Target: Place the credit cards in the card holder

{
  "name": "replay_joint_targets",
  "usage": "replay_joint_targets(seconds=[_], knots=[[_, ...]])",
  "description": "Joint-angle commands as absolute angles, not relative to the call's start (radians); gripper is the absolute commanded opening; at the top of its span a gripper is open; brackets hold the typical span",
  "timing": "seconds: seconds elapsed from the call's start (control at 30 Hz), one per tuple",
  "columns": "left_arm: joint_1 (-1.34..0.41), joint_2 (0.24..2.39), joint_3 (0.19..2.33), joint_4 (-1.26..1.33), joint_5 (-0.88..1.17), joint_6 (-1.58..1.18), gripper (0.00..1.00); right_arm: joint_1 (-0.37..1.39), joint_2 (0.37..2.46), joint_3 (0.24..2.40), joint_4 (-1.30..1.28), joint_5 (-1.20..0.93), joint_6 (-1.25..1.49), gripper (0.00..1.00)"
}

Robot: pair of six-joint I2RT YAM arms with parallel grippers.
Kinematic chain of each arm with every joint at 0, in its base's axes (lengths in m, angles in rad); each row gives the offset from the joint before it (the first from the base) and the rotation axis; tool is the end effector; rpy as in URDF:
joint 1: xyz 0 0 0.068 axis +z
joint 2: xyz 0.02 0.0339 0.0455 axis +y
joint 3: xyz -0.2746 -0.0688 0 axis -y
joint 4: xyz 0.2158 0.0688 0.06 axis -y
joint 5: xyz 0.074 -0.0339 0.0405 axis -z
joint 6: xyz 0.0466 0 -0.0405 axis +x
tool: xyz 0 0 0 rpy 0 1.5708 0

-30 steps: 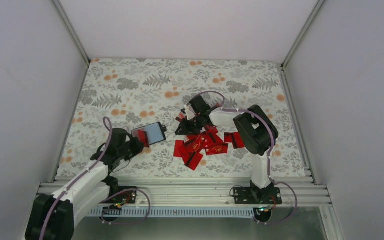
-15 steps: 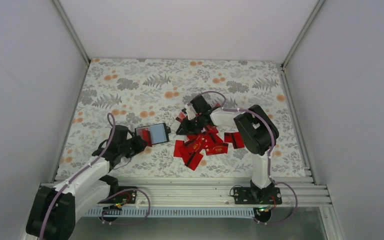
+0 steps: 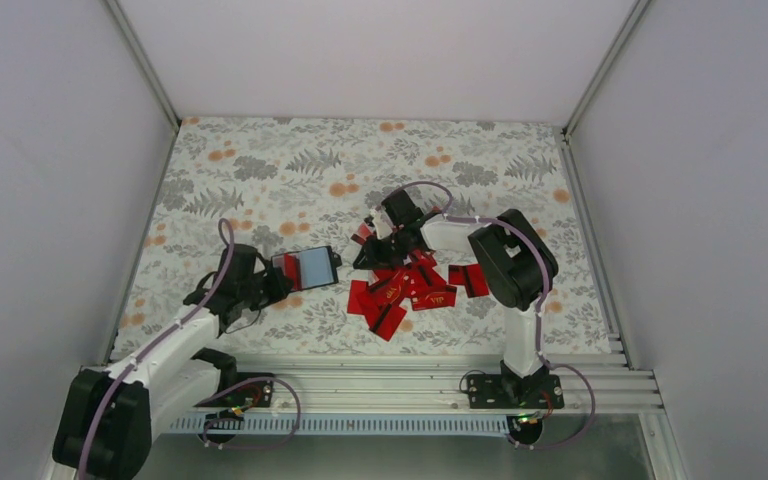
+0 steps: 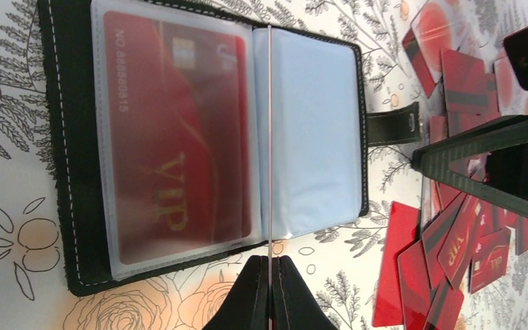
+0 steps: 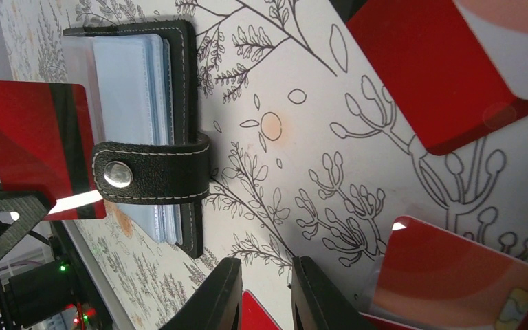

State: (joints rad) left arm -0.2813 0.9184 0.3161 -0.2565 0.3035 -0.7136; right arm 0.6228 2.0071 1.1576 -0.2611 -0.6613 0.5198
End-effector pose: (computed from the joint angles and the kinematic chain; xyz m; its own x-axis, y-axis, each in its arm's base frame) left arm 0.1330 -0.0529 0.1692 -0.8460 -0.4057 -0.3458 -0.1340 0.7897 -0.5987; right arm 0.2861 0.2407 0.1407 -0.9703 -0.2142 -0.1121 -0.2304 0.6779 0.6982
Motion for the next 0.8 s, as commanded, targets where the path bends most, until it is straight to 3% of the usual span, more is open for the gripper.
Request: replay_joint_targets(seconds=[0.0,0.77], knots=[[-0.273,0.956,0.341,-0.253,0.294,-0.672,0.02,0.606,2.036,1.151,-0.336,-0.578,0.496,0.2],[-0.274,0.924,0.367,-0.267,0.329,-0.637,0.02,0.6,2.057,1.156,-0.34,-0.588,0.485,0.2]])
